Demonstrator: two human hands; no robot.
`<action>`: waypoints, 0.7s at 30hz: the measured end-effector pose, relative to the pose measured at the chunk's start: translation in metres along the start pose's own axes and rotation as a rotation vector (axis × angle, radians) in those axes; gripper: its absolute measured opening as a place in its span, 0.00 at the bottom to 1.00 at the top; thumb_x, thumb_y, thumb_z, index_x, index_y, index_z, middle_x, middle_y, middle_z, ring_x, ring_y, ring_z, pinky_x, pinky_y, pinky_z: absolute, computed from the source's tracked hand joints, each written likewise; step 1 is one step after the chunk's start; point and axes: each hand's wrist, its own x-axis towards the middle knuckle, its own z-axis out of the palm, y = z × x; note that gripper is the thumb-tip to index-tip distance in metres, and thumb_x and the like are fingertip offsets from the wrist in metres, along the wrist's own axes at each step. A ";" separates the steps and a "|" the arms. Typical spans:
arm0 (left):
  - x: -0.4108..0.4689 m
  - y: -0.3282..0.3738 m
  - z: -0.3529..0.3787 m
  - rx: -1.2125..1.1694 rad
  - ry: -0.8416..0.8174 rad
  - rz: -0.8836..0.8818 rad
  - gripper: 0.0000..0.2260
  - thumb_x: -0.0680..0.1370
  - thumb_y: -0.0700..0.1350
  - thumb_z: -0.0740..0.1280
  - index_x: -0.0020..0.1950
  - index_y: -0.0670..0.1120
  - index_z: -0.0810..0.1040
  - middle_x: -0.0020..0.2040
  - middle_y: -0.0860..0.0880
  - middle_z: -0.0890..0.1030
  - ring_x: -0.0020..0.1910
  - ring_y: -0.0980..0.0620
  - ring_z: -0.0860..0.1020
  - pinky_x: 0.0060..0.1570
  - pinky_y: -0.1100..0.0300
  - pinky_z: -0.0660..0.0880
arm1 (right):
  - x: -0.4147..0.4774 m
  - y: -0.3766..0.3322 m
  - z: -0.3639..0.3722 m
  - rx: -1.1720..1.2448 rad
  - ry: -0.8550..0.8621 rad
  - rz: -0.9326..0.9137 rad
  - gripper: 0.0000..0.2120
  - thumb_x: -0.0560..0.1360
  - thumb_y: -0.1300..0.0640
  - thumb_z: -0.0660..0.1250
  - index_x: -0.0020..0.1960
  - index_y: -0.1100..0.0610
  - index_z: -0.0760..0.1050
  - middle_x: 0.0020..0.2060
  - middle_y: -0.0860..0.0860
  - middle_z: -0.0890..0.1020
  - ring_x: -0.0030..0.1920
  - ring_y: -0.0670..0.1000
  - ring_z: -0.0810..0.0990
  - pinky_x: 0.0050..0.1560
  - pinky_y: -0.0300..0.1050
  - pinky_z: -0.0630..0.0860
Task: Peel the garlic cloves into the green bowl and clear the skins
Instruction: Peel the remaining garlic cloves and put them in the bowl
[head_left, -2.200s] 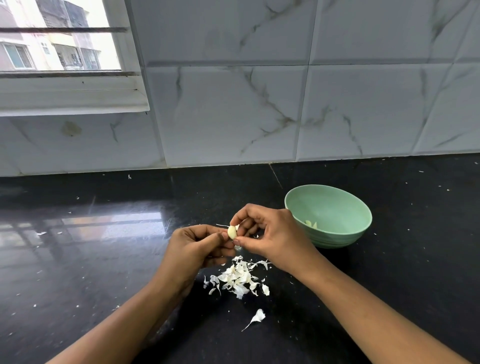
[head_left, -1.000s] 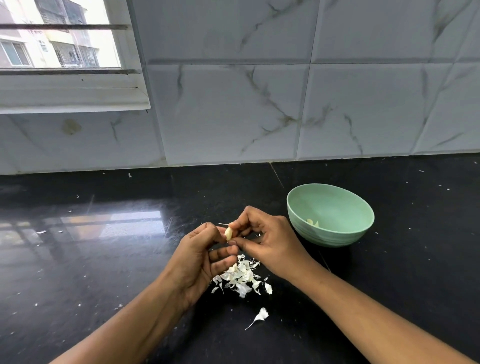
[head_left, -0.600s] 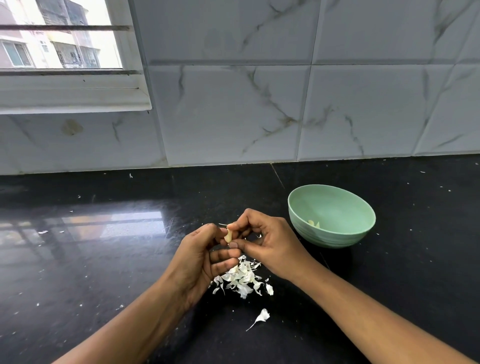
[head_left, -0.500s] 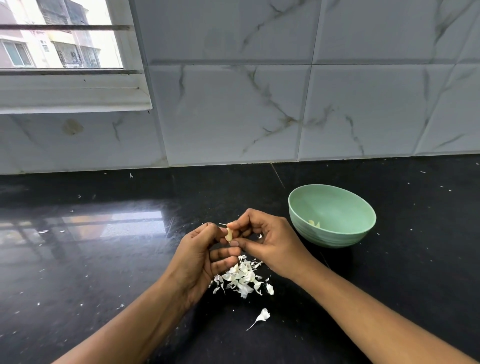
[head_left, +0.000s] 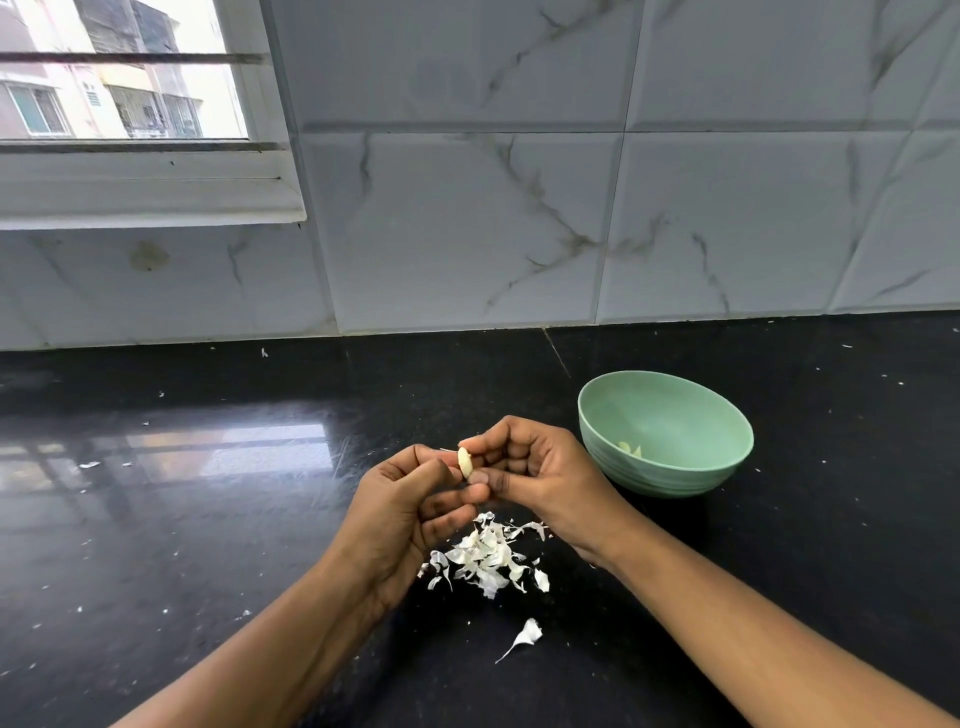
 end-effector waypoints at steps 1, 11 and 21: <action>0.000 0.000 -0.001 0.005 -0.004 0.000 0.08 0.76 0.31 0.61 0.39 0.40 0.75 0.31 0.41 0.81 0.26 0.54 0.80 0.25 0.66 0.77 | 0.000 -0.001 0.000 0.005 -0.001 0.004 0.09 0.71 0.72 0.67 0.48 0.61 0.77 0.37 0.48 0.83 0.40 0.43 0.82 0.42 0.36 0.79; 0.005 0.007 -0.010 0.370 -0.006 0.094 0.09 0.65 0.45 0.72 0.36 0.40 0.78 0.34 0.41 0.83 0.30 0.51 0.82 0.28 0.64 0.78 | 0.000 -0.004 -0.005 -0.167 0.027 0.000 0.08 0.70 0.68 0.72 0.47 0.60 0.79 0.37 0.51 0.83 0.39 0.47 0.81 0.45 0.45 0.81; 0.007 0.001 -0.012 0.327 -0.051 0.114 0.05 0.67 0.42 0.69 0.38 0.40 0.80 0.31 0.45 0.82 0.29 0.55 0.81 0.30 0.66 0.77 | -0.001 -0.007 -0.004 0.061 0.061 0.157 0.08 0.69 0.72 0.70 0.46 0.62 0.78 0.36 0.54 0.84 0.37 0.50 0.82 0.44 0.46 0.81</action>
